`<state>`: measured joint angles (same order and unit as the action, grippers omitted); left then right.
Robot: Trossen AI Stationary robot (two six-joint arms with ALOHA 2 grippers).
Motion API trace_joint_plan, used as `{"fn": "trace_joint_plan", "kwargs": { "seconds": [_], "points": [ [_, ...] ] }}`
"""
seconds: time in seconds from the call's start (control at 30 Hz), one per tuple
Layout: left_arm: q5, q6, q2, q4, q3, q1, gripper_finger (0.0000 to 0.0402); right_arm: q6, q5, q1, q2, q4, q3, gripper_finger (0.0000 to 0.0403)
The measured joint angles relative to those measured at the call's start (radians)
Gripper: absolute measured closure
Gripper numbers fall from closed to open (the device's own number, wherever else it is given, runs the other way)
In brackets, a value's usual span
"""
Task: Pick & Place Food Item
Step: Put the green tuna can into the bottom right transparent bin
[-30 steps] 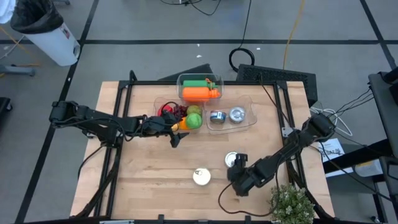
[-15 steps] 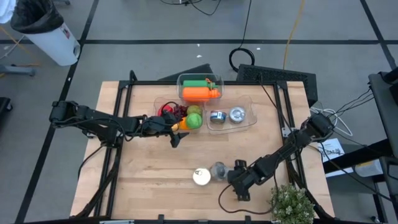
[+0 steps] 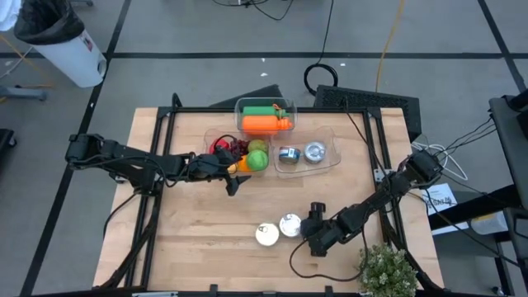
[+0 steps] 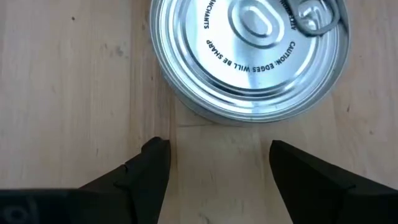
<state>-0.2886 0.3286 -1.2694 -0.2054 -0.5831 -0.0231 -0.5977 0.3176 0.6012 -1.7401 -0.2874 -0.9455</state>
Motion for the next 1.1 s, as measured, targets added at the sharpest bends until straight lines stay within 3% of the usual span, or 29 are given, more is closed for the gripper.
{"fn": "trace_joint_plan", "kwargs": {
  "seconds": [0.43,0.57,0.77,1.1],
  "points": [
    [0.000,0.002,0.000,0.000,0.000,0.000,0.0009,0.059,0.042,0.009,0.001,-0.033,-0.110,0.0151],
    [0.000,0.002,0.000,0.000,0.000,0.000,0.0009,-0.016,0.104,-0.007,0.008,-0.113,-0.132,0.0151],
    [0.001,0.016,0.000,0.000,0.000,0.000,0.0009,-0.240,0.101,-0.077,0.022,-0.121,-0.133,0.0152],
    [0.001,0.014,0.000,0.002,0.000,0.000,0.0009,-0.258,0.115,-0.122,0.025,-0.160,-0.074,0.0152]
  ]
}}
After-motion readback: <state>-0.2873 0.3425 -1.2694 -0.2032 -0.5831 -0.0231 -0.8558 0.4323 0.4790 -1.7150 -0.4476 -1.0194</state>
